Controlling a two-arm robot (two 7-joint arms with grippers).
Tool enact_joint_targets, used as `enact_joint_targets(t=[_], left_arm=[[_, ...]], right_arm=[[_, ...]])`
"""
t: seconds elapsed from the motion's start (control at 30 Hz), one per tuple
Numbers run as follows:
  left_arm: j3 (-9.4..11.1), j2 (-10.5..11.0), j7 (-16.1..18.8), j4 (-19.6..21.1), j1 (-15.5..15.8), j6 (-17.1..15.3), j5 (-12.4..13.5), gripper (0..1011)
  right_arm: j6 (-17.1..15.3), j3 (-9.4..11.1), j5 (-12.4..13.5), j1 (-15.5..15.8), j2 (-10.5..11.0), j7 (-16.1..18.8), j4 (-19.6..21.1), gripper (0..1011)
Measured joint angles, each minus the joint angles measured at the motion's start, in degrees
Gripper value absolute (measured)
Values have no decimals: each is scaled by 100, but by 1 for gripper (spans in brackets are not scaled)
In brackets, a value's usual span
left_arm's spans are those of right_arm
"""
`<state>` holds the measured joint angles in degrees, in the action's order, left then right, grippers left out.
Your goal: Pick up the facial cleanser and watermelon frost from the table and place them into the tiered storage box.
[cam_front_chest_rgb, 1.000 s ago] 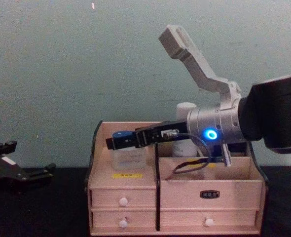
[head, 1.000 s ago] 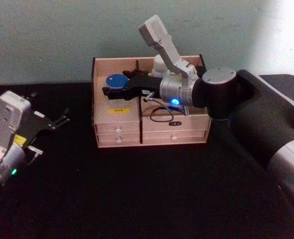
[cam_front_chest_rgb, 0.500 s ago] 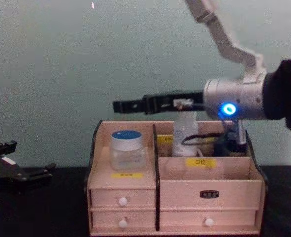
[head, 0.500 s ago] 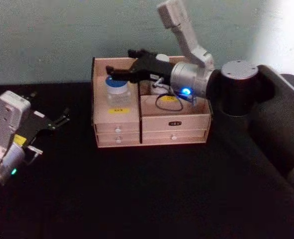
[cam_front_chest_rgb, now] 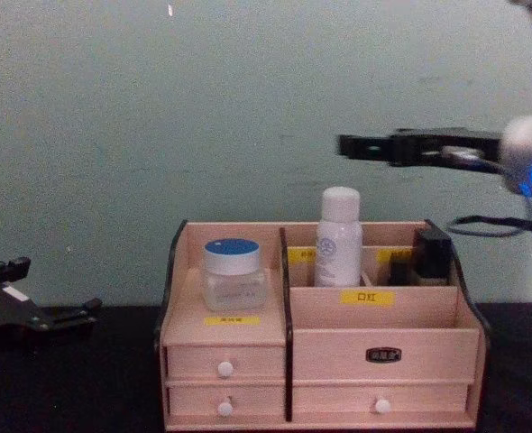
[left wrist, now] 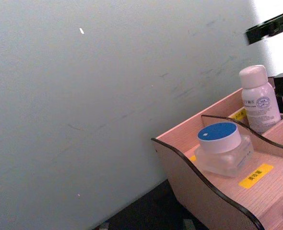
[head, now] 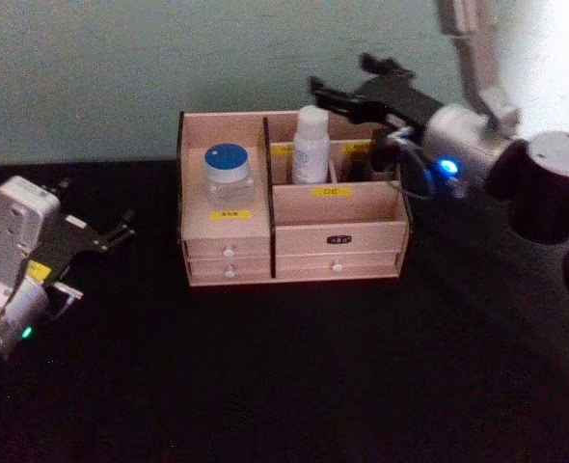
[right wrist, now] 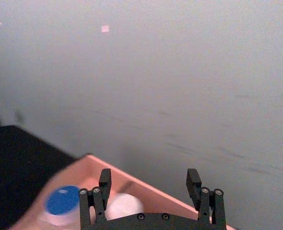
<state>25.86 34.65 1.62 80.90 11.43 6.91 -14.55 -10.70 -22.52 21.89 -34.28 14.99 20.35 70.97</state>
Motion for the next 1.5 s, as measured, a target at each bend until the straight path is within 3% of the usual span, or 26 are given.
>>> enact_joint_targets(t=[0.13, 0.3, 0.53, 0.77, 1.07, 1.5], left_arm=[[0, 0, 0, 0, 0, 0, 0, 1001], [0, 0, 0, 0, 0, 0, 0, 1001], [0, 0, 0, 0, 0, 0, 0, 1001], [0, 0, 0, 0, 0, 0, 0, 1001], [0, 0, 0, 0, 0, 0, 0, 1001], [0, 0, 0, 0, 0, 0, 0, 1001]], right_arm=[[166, 290, -112, 394, 249, -347, 348, 1002], [244, 571, -166, 815, 406, -550, 540, 1002], [502, 875, -147, 1282, 433, -627, 536, 1000], [847, 1025, -168, 1626, 399, -585, 407, 1002], [965, 1152, -276, 1791, 318, -542, 114, 1002], [918, 1186, -383, 1769, 251, -517, -72, 1002]])
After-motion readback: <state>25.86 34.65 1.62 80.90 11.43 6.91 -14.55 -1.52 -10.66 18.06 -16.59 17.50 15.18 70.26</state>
